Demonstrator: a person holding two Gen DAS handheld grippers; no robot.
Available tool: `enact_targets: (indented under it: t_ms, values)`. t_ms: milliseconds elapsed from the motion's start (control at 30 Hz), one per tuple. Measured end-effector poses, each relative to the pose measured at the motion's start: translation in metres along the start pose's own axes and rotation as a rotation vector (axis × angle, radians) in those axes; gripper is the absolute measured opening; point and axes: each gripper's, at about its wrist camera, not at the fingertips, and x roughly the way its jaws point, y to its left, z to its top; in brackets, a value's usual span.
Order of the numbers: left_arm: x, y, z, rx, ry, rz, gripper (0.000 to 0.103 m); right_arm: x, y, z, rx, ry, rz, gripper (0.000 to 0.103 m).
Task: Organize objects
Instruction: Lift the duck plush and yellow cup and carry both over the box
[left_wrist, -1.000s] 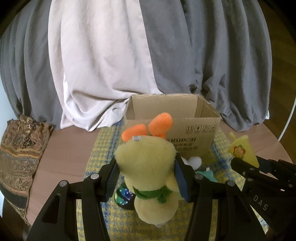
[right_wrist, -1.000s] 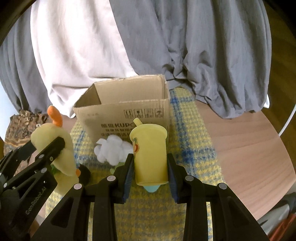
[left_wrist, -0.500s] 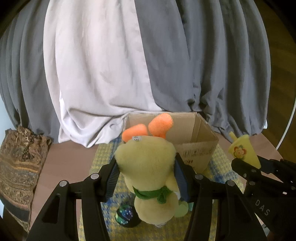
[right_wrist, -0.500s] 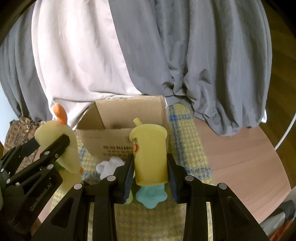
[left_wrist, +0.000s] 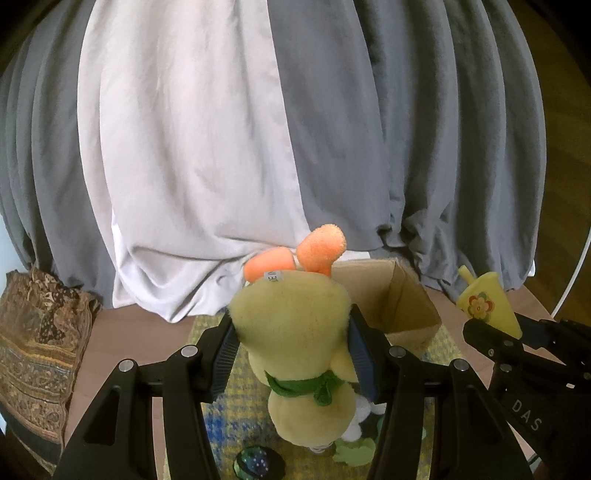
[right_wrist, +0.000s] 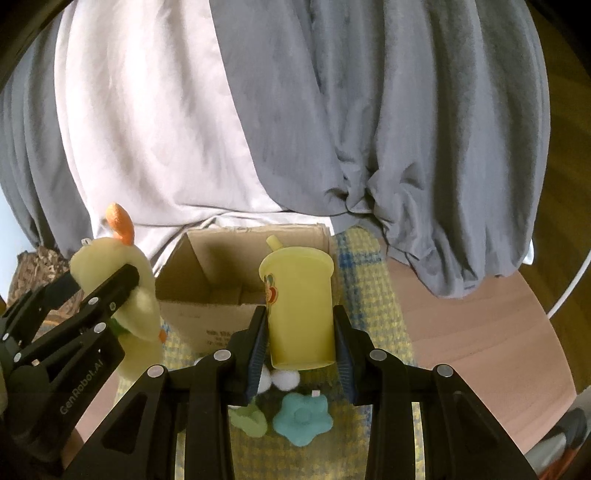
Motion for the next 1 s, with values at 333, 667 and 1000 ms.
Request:
enact_targets:
  t_ms: [333, 667, 1000]
  values:
    - [0.021, 0.001, 0.021, 0.000, -0.009, -0.016, 0.054, 0.016, -0.002, 0.021, -0.001, 0.008, -0.007, 0.034]
    - [0.043, 0.000, 0.040, 0.013, -0.017, -0.032, 0.054, 0.038, -0.007, 0.038, 0.013, 0.033, -0.008, 0.034]
    - [0.070, 0.001, 0.052, 0.002, 0.019, -0.047, 0.054, 0.057, -0.006, 0.049, 0.023, 0.048, -0.001, 0.034]
